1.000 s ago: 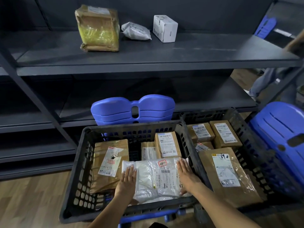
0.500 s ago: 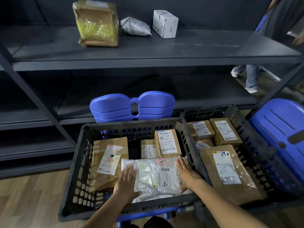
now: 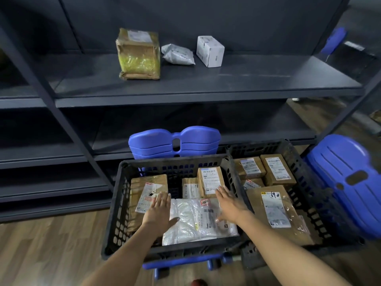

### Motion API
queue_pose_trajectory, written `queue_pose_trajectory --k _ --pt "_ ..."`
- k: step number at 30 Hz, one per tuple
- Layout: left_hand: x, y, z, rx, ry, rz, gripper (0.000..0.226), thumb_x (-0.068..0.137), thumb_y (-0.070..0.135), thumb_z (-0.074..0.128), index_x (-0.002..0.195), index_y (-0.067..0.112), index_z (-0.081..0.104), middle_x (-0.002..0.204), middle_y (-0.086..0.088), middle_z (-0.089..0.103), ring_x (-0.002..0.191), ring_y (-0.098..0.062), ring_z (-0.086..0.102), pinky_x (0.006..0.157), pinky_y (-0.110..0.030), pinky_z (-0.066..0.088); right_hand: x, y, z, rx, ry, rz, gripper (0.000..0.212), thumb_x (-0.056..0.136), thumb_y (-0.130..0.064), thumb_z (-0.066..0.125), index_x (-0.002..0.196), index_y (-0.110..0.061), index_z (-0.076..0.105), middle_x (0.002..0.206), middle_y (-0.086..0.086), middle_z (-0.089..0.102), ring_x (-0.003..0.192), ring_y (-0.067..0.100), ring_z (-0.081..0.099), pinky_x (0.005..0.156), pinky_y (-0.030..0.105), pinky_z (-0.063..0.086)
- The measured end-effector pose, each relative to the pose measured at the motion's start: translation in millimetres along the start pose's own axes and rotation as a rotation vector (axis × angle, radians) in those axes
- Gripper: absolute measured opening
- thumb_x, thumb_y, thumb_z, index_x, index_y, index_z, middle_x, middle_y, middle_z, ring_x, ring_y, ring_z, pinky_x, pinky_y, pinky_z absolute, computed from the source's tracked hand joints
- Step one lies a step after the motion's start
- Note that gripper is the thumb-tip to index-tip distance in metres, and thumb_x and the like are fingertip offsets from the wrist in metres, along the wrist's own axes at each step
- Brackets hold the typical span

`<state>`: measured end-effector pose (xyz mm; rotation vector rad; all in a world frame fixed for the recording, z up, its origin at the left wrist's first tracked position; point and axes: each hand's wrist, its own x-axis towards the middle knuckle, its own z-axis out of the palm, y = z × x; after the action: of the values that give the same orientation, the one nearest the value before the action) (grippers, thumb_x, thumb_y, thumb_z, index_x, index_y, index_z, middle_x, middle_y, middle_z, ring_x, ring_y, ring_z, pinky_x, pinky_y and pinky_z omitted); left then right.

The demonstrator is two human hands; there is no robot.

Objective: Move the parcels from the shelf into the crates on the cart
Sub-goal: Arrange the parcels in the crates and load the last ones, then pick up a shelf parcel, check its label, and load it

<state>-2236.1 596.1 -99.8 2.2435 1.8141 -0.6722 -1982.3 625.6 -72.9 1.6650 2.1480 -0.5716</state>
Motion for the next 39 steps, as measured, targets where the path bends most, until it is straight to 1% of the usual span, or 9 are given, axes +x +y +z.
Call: queue_pose_trajectory --k 3,7,9,13,21,28,33,37,39 --pt "-9.3 -13.1 -17.1 -0.017 0.026 -0.025 0.087 0.097 0.062 0.023 0.151 0.003 -0.010 0.161 -0.015 -0.012 0.149 -0.029 -0.010 0.121 -0.040 -0.004 -3.3 -10.3 -21.1 -0.008 0.039 -0.026 0.103 0.086 -0.047 0.065 0.153 -0.008 -0.004 0.161 0.008 -0.011 0.149 0.024 -0.008 0.122 0.039 0.005" --pt "-14.4 -38.7 -60.2 -0.061 0.104 -0.026 0.081 0.099 0.058 0.022 0.153 0.003 -0.002 0.162 -0.012 -0.003 0.150 -0.027 -0.004 0.122 -0.039 -0.002 -0.7 -27.2 -61.5 -0.020 0.206 -0.065 0.083 0.095 -0.048 0.050 0.154 -0.007 0.007 0.162 0.009 0.006 0.149 0.023 0.006 0.121 0.037 0.012" --pt "-15.4 -55.3 -90.7 -0.125 0.208 -0.034 0.079 0.100 0.055 0.026 0.153 0.002 0.002 0.162 -0.011 0.003 0.150 -0.025 0.001 0.122 -0.037 0.001 0.6 -36.5 -86.6 -0.010 0.293 -0.082 0.078 0.098 -0.048 0.045 0.154 -0.007 0.009 0.162 0.009 0.008 0.149 0.022 0.007 0.119 0.036 0.014" --pt "-16.1 -86.4 -153.5 -0.197 0.407 -0.077 0.078 0.099 0.053 0.031 0.153 0.001 0.007 0.162 -0.012 0.008 0.150 -0.026 0.006 0.121 -0.037 0.003 2.7 -52.7 -138.9 0.043 0.421 -0.110 0.076 0.098 -0.052 0.041 0.154 -0.008 0.012 0.161 0.008 0.011 0.149 0.021 0.009 0.119 0.036 0.019" --pt "-0.7 -133.9 -251.7 -0.210 0.555 -0.203 0.077 0.099 0.051 0.033 0.153 0.001 0.009 0.161 -0.013 0.011 0.149 -0.027 0.008 0.122 -0.038 0.006 26.7 -66.9 -245.1 0.088 0.591 -0.198 0.073 0.098 -0.051 0.040 0.153 -0.009 0.015 0.161 0.007 0.014 0.149 0.019 0.009 0.116 0.036 0.021" --pt "26.8 -157.3 -309.7 -0.267 0.618 -0.284 0.075 0.099 0.050 0.035 0.152 0.000 0.015 0.159 -0.015 0.018 0.148 -0.029 0.014 0.121 -0.040 0.010 61.0 -82.5 -339.0 0.097 0.699 -0.265 0.073 0.097 -0.053 0.040 0.153 -0.011 0.017 0.161 0.005 0.016 0.148 0.020 0.015 0.113 0.039 0.027" --pt "53.6 -182.2 -340.9 -0.283 0.626 -0.297 0.068 0.099 0.049 0.036 0.146 0.000 0.027 0.152 -0.016 0.032 0.143 -0.030 0.025 0.119 -0.042 0.016 95.1 -99.8 -385.7 0.123 0.700 -0.255 0.072 0.096 -0.057 0.037 0.152 -0.013 0.021 0.158 0.004 0.025 0.141 0.025 0.030 0.103 0.043 0.039" --pt "78.2 -205.4 -365.3 -0.345 0.615 -0.330 0.073 0.099 0.048 0.035 0.151 0.001 0.017 0.158 -0.014 0.021 0.147 -0.030 0.016 0.121 -0.041 0.012 130.2 -113.6 -413.3 0.201 0.690 -0.244 0.072 0.096 -0.058 0.037 0.150 -0.012 0.025 0.156 0.006 0.030 0.140 0.027 0.034 0.102 0.042 0.038" --pt "91.6 -220.0 -375.2 -0.366 0.629 -0.344 0.070 0.099 0.048 0.037 0.149 0.002 0.023 0.157 -0.014 0.025 0.145 -0.031 0.019 0.119 -0.042 0.016 148.5 -120.1 -423.5 0.206 0.697 -0.239 0.070 0.096 -0.058 0.036 0.148 -0.012 0.030 0.153 0.008 0.035 0.137 0.027 0.037 0.101 0.040 0.038"
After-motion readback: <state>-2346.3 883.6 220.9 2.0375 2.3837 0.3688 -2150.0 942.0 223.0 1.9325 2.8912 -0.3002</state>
